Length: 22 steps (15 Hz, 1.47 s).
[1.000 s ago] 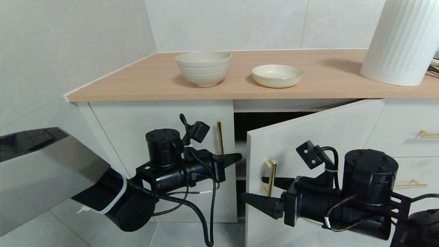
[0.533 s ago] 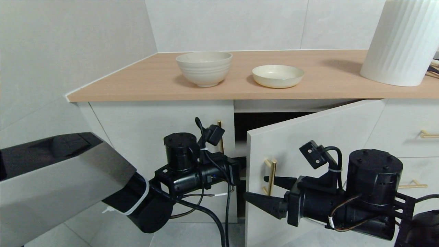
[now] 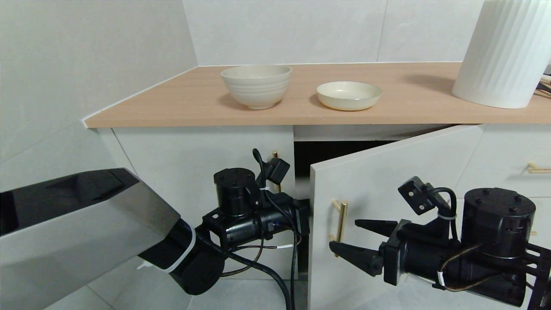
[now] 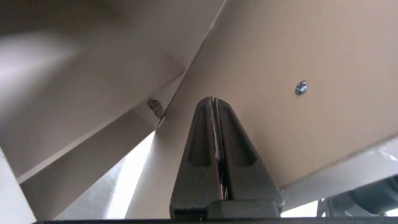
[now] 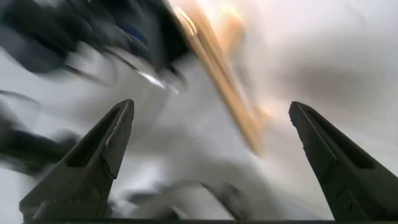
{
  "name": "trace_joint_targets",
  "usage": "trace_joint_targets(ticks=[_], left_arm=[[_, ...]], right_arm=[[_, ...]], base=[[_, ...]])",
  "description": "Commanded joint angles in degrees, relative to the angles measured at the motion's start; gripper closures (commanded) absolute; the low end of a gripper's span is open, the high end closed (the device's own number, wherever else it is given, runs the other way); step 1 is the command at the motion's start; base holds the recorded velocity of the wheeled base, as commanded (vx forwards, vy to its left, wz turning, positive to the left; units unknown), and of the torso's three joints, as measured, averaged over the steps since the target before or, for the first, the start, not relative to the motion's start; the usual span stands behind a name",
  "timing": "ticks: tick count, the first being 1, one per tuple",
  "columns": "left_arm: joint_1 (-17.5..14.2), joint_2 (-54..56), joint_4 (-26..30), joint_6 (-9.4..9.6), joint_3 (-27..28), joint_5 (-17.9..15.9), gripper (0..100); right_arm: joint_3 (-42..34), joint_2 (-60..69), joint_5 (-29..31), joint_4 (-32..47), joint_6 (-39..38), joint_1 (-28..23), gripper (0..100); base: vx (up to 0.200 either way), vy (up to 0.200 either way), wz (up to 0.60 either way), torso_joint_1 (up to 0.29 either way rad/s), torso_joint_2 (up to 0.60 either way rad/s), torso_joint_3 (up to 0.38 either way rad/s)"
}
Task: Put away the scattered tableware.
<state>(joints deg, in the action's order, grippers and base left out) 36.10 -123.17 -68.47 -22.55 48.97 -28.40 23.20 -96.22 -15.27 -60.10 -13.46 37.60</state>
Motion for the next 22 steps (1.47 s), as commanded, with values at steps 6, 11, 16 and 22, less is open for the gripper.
trace_joint_targets(ticks=[6,11,16,22], left_arm=[[0.20,1.01,0.10,-1.35,-0.10,0.28,100],[1.26,1.09,0.80,-1.44,-0.45,0.37,100],[2.49,0.65,4.58,-2.94,2.09,0.37,100],[5.30,-1.02,9.59,-2.94,7.10,0.37,100]], right_arm=[[-5.44,21.60,14.57,21.16,2.12,2.31,0],[-5.53,30.04,13.43,31.80,1.42,2.22,0],[-5.71,31.27,13.25,31.97,1.42,2.22,0],[-5.44,35.66,13.25,34.26,1.42,2.13,0]], base=[[0.000,0.000,0.00,0.000,0.00,0.000],[0.000,0.000,0.00,0.000,0.00,0.000],[-0.080,0.000,0.00,0.002,0.00,0.000],[-0.067,0.000,0.00,0.002,0.00,0.000]])
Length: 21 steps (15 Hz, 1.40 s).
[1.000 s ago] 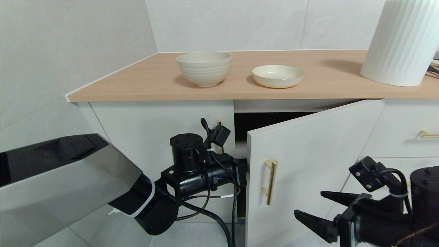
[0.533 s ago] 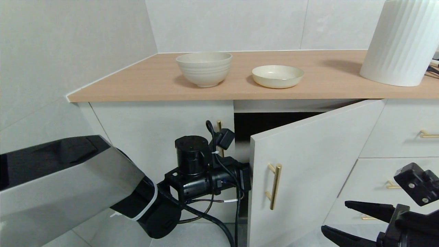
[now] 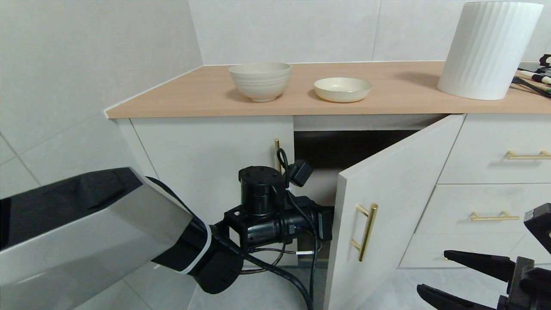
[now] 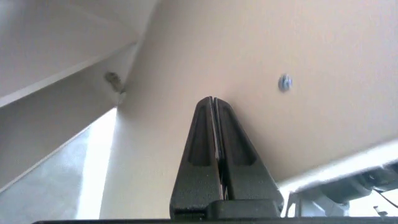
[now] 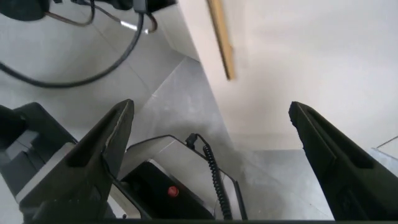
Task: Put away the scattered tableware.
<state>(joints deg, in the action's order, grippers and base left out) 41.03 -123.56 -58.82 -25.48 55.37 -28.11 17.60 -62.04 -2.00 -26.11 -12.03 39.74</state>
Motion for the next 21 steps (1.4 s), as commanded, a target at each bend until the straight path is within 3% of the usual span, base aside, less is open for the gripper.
trace_joint_targets(ticks=[1,4,8,13,17,20,21], left_arm=[[0.63,-0.45,0.37,-0.01,0.70,0.16,100],[0.71,0.25,0.46,-0.10,0.44,0.34,100],[0.71,0.25,3.62,-0.10,1.85,0.69,100],[0.89,-1.50,8.37,-0.10,6.86,0.60,100],[0.98,-2.38,8.55,-0.10,7.30,0.69,100],[5.46,-2.56,8.72,-0.10,8.88,6.05,100],[6.78,-2.91,8.90,-0.10,10.02,6.05,100]], right_arm=[[0.24,2.01,-0.02,0.36,-0.01,-0.01,0],[0.24,2.10,-0.02,0.36,-0.01,-0.01,0],[0.33,3.50,0.07,0.36,-0.01,-0.37,0],[0.68,4.82,-0.02,0.27,-0.01,-2.04,0],[2.88,7.11,-0.02,0.36,-0.01,-1.95,0],[7.71,11.50,-0.02,0.71,-0.10,-1.95,0],[9.91,12.91,-0.11,2.29,-0.18,-1.95,0]], base=[[0.000,0.000,0.00,0.000,0.00,0.000],[0.000,0.000,0.00,0.000,0.00,0.000],[-0.200,0.000,0.00,-0.001,0.00,0.001],[0.000,0.000,0.00,0.000,0.00,0.000],[0.000,0.000,0.00,0.000,0.00,0.000],[0.000,0.000,0.00,0.000,0.00,0.000],[0.000,0.000,0.00,0.000,0.00,0.000]])
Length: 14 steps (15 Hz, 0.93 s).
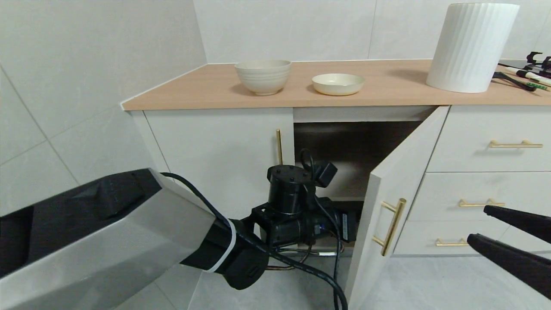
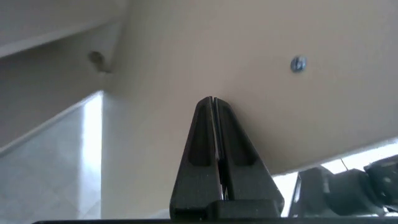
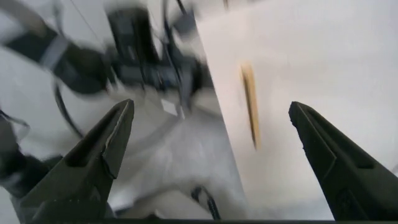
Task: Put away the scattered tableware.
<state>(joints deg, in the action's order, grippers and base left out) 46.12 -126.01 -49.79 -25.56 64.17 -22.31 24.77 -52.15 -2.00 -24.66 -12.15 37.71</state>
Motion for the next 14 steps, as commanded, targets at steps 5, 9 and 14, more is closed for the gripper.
trace_joint_targets(ticks=[5,9,14], left_arm=[[14.00,3.67,3.29,-3.53,2.98,0.51,100],[10.13,7.10,3.12,-3.88,-1.51,1.30,100],[-2.00,18.35,0.66,-3.18,-13.90,2.36,100]], right_arm=[[11.88,7.24,-2.57,9.10,-0.06,0.09,0],[11.79,6.10,-2.57,9.19,-0.06,0.09,0],[12.05,-2.52,-3.19,8.93,-0.24,0.09,0]], base=[[0.000,0.000,0.00,0.000,0.00,0.000],[0.000,0.000,0.00,0.000,0.00,0.000],[0.000,0.000,0.00,0.000,0.00,0.000]])
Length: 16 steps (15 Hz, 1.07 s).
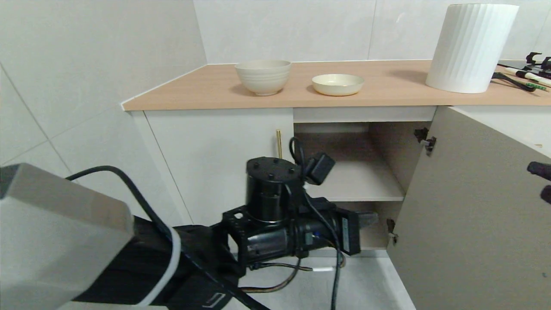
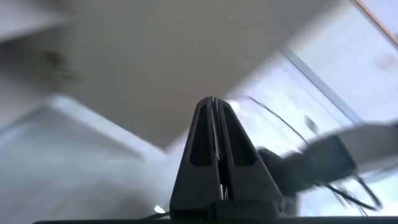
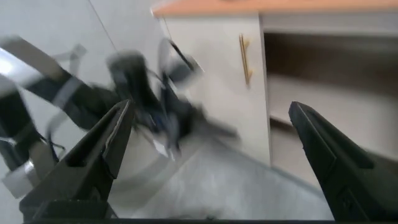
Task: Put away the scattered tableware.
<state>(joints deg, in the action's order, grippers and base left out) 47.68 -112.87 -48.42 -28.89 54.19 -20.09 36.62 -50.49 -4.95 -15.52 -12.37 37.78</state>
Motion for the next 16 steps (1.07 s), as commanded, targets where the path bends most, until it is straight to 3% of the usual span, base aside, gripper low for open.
trace_joint_targets(ticks=[1,2,3,4,5,6,7,8,9,10,15,16], left_arm=[[-6.28,8.99,-0.71,0.06,-7.52,0.23,100],[-9.27,14.52,-0.62,0.15,-11.47,0.14,100],[-10.32,16.98,-0.45,0.15,-12.88,0.14,100],[-14.10,26.04,1.22,0.15,-17.71,0.05,100],[-16.56,31.84,4.83,0.15,-19.73,0.05,100],[-19.38,39.31,11.95,0.50,-20.44,0.05,100],[-22.10,45.64,21.26,1.65,-20.00,0.14,100],[-23.60,49.06,26.98,3.40,-19.47,0.23,100],[-25.62,52.05,34.71,8.24,-18.42,-0.04,100],[-25.79,52.49,36.47,11.49,-17.80,0.40,100],[-26.14,51.35,36.91,12.02,-16.75,0.58,100],[-26.14,51.26,36.91,12.02,-16.66,0.49,0]], right_arm=[[1.26,-6.72,-1.55,-0.30,-0.02,-0.07,0],[3.63,-9.36,-2.96,-0.21,-0.02,-0.16,0],[4.78,-10.50,-3.22,-0.13,-0.02,-0.16,0],[8.29,-14.90,-3.40,-0.04,-0.02,-1.22,0],[9.35,-16.83,-3.40,-0.04,-0.02,-1.30,0],[9.61,-18.41,-3.31,-0.13,-0.02,-1.66,0],[9.79,-19.20,-3.31,-0.04,0.07,-2.18,0],[9.79,-19.38,-3.14,-0.04,0.07,-2.18,0],[9.70,-19.20,-3.05,0.05,0.07,-2.36,0],[9.35,-18.32,-3.05,0.84,0.24,-2.36,0],[10.93,-16.22,-2.78,4.88,0.24,-2.71,0],[11.10,-16.48,-2.78,4.88,0.16,-2.80,0]], base=[[0.000,0.000,0.00,0.000,0.00,0.000],[0.000,0.000,0.00,0.000,0.00,0.000],[0.000,0.000,0.00,0.000,0.00,0.000],[0.000,0.000,0.00,0.000,0.00,0.000],[0.000,0.000,0.00,0.000,0.00,0.000],[0.000,0.000,0.00,0.000,0.00,0.000],[0.000,0.000,0.00,0.000,0.00,0.000],[0.000,0.000,0.00,0.000,0.00,0.000],[0.000,0.000,0.00,0.000,0.00,0.000],[0.000,0.000,0.00,0.000,0.00,0.000],[0.000,0.000,0.00,0.000,0.00,0.000],[0.000,0.000,0.00,0.000,0.00,0.000]])
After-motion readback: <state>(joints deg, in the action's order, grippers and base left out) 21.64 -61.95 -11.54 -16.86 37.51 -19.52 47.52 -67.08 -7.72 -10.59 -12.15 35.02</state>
